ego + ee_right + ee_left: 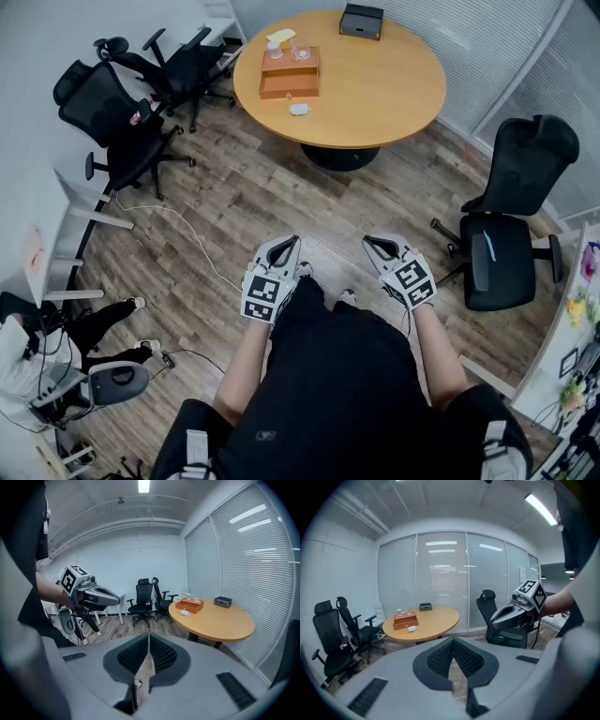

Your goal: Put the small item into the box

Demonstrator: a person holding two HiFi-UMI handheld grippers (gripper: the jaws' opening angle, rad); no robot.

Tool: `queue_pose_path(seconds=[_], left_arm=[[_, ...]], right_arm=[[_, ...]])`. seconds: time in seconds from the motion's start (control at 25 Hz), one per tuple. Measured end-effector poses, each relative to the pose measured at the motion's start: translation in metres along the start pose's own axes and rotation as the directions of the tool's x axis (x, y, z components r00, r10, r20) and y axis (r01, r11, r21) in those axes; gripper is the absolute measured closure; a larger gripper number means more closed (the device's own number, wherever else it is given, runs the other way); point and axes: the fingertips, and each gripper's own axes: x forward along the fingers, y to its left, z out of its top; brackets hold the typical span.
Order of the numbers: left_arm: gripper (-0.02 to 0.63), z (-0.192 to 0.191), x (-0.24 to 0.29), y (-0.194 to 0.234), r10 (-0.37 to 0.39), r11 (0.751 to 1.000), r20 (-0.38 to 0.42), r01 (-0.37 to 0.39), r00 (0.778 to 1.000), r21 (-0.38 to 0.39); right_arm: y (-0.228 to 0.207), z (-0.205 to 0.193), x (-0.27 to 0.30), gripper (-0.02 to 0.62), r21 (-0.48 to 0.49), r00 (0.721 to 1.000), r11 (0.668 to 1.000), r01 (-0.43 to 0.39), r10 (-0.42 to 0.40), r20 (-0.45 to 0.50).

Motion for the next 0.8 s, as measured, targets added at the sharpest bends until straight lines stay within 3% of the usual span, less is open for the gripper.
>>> queue_pose_path(seconds=[0.8], left_arm=[[0.598,-0.0031,0.0002,0.0056,-0.006,0.999,0.037,0.008,0.999,-0.048]], right_arm=[[0.0082,-0.0138,0.0095,0.583,-0.015,0.999,1.0,-0.022,0.021,-0.046]])
